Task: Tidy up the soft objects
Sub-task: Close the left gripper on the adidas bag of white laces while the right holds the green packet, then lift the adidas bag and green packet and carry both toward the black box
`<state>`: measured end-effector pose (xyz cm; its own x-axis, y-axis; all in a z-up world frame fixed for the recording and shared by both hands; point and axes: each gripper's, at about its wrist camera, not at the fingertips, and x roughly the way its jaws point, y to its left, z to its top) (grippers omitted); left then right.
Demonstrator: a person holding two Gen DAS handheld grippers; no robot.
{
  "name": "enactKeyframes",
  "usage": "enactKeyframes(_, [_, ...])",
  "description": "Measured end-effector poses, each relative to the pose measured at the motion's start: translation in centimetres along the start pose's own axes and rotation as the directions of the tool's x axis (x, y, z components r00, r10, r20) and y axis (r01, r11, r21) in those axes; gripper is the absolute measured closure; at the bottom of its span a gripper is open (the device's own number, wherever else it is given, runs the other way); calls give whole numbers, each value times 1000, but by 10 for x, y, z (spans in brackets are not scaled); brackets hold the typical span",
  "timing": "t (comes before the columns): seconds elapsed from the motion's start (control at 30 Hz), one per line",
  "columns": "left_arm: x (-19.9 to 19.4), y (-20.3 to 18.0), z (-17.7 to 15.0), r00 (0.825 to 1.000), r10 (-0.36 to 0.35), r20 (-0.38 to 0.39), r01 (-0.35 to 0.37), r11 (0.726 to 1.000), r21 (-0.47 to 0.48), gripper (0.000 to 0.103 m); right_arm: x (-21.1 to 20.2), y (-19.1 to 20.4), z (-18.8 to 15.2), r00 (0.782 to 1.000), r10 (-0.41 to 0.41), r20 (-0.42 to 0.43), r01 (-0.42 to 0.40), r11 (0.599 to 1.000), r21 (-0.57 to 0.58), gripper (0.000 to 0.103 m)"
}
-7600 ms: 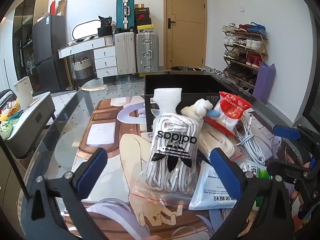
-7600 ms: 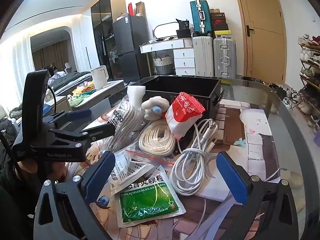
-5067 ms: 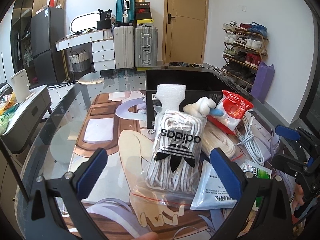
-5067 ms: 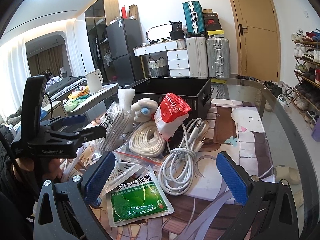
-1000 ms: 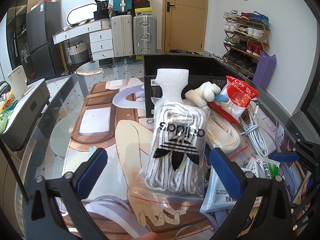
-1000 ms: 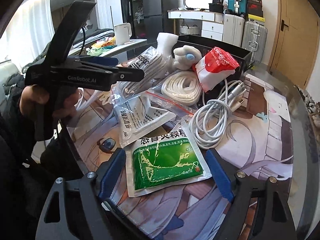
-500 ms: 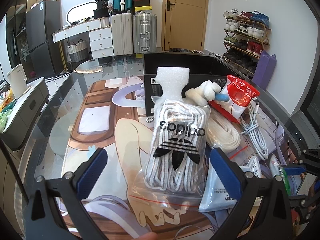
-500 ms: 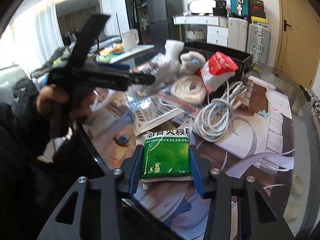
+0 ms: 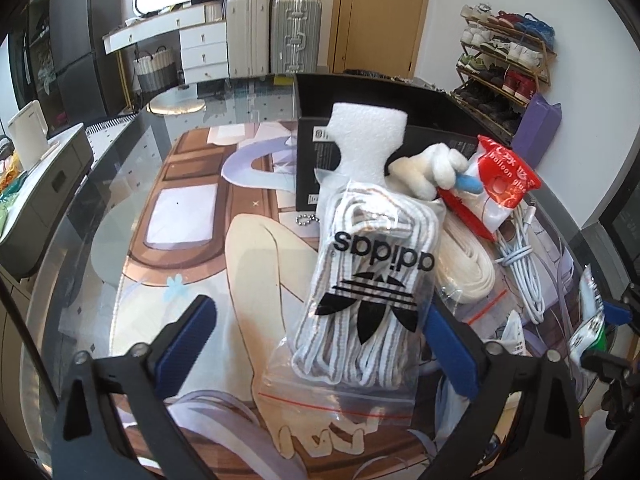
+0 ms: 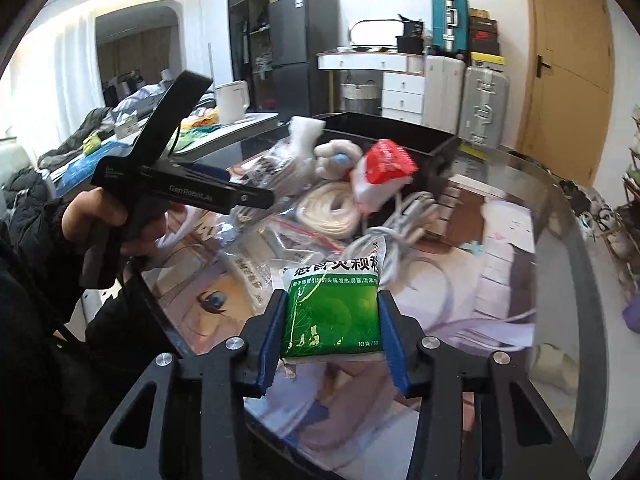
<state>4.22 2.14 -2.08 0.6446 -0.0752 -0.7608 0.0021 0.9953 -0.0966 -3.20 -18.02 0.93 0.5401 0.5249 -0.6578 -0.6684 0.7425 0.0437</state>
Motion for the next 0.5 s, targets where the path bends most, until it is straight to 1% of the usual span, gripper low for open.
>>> enactKeyframes(0.07, [2, -1, -1, 1000, -7, -11, 7, 1000, 7, 13, -4, -4, 0, 1000, -17, 11, 17, 1000, 11, 58])
enactKeyframes(0.1, [3, -2, -1, 1000, -9, -17, 9, 1000, 15, 20, -5, -5, 0, 1000, -23, 18, 22, 1000, 16, 58])
enactKeyframes(0.13, [3, -4, -2, 1000, -10, -24, 10, 1000, 28, 30, -7, -6, 1, 999, -28, 26, 28, 999, 19, 58])
enactKeyframes(0.17, [3, -5, -3, 1000, -9, -26, 10, 999, 40, 37, -7, -6, 2, 999, -29, 34, 28, 999, 22, 58])
enactKeyframes(0.2, [2, -7, -4, 1000, 5, -21, -4, 998, 56, 45, -7, -7, 3, 999, -31, 42, 30, 999, 25, 58])
enactKeyframes(0.23, [1, -9, -5, 1000, 11, -19, -10, 998, 65, 51, -8, -8, 4, 998, -34, 50, 33, 999, 28, 58])
enactKeyframes(0.33, [-7, -11, -7, 1000, -22, -2, 22, 997, 71, 57, -6, -7, 9, 997, -38, 70, 36, 999, 31, 58])
enactKeyframes(0.5, [-26, -13, -11, 997, -69, 34, 67, 996, 61, 58, -3, -6, 22, 993, -36, 112, 32, 999, 40, 58])
